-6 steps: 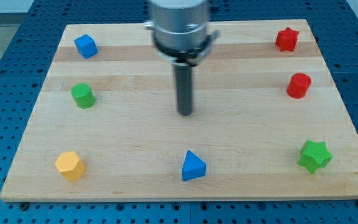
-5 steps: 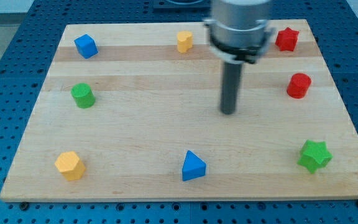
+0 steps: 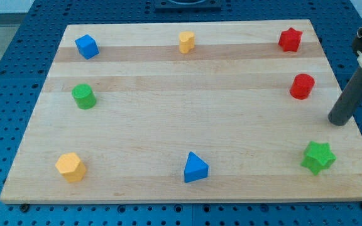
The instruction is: Push the red circle below the heart
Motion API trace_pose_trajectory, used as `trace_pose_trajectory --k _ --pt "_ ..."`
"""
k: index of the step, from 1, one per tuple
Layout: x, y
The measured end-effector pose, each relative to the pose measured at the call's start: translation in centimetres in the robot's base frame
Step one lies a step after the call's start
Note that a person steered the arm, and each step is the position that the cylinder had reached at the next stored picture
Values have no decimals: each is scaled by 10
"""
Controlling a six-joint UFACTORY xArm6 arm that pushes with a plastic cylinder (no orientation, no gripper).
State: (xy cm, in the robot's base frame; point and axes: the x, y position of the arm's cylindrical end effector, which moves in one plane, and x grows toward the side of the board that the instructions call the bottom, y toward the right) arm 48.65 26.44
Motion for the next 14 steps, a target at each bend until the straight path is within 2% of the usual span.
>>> trace_pose_trajectory --k 1,2,3,6,7,8,9,10,11,13,14 --pt "-51 -2" --pt "-63 -3" --pt "-63 -4" --pt "-58 -121" --pt "-54 -142" --pt "-34 -106" --pt "-20 -20" --pt "-17 -14" --pt "-80 -25" --pt "-91 -36" --pt "-91 -61"
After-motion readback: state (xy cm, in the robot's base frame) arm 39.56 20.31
